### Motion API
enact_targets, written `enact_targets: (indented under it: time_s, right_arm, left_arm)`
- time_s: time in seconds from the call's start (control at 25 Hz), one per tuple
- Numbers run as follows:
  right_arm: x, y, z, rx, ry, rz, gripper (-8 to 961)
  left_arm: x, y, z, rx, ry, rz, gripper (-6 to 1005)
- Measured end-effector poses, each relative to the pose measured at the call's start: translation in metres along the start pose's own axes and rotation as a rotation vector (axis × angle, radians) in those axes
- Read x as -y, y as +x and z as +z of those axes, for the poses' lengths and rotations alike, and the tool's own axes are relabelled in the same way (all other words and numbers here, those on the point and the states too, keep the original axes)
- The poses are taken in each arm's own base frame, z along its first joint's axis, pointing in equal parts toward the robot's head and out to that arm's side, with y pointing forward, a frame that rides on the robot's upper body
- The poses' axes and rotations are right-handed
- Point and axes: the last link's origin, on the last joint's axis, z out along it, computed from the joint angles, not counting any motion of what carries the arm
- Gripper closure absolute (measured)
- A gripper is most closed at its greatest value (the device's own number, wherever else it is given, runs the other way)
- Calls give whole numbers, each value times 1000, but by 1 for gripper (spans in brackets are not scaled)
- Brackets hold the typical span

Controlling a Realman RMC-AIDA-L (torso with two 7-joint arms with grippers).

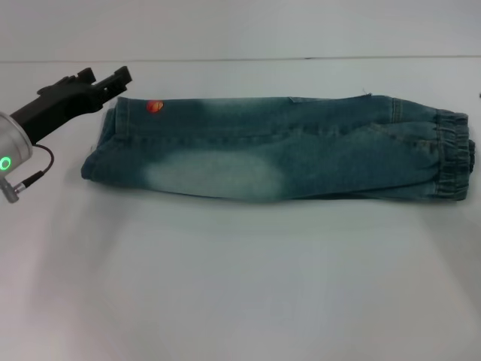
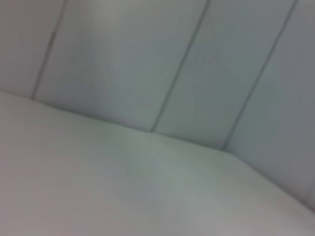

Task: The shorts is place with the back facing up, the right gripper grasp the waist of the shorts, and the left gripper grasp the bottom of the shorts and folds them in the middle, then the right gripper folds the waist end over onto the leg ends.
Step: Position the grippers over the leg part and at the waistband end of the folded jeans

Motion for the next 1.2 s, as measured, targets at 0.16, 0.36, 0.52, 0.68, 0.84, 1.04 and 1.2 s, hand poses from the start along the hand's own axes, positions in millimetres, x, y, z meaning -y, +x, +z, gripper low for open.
enact_targets:
  time_s: [0.16,0.36,0.52,0.68,0.84,1.04,1.2]
  right_arm:
    - [7,1,-17,-115,38,-29,223]
    - [8,7,-23,-153,46,-28,46]
    - [10,8,-19,-154,66,-28,14]
    - [10,9,-14,-168,76,-34,11]
    - [13,7,-11,-167,110,-47,17]
    - [11,9,0,-198,123,-78,25]
    - [4,9,10,-216,105,-103,31]
  left_arm:
    - [-10,-6,-6,-24,-67,9,168]
    - [-15,-14,-7,-27,-91,-5,70]
    - [-17,-19,-6,-19,-96,3,55]
    - [-17,-20,-6,-17,-97,6,47]
    - [-17,-21,-6,-15,-98,7,47]
    - [-19,-21,-5,-13,-104,9,47]
    - [-21,-21,-3,-6,-114,13,47]
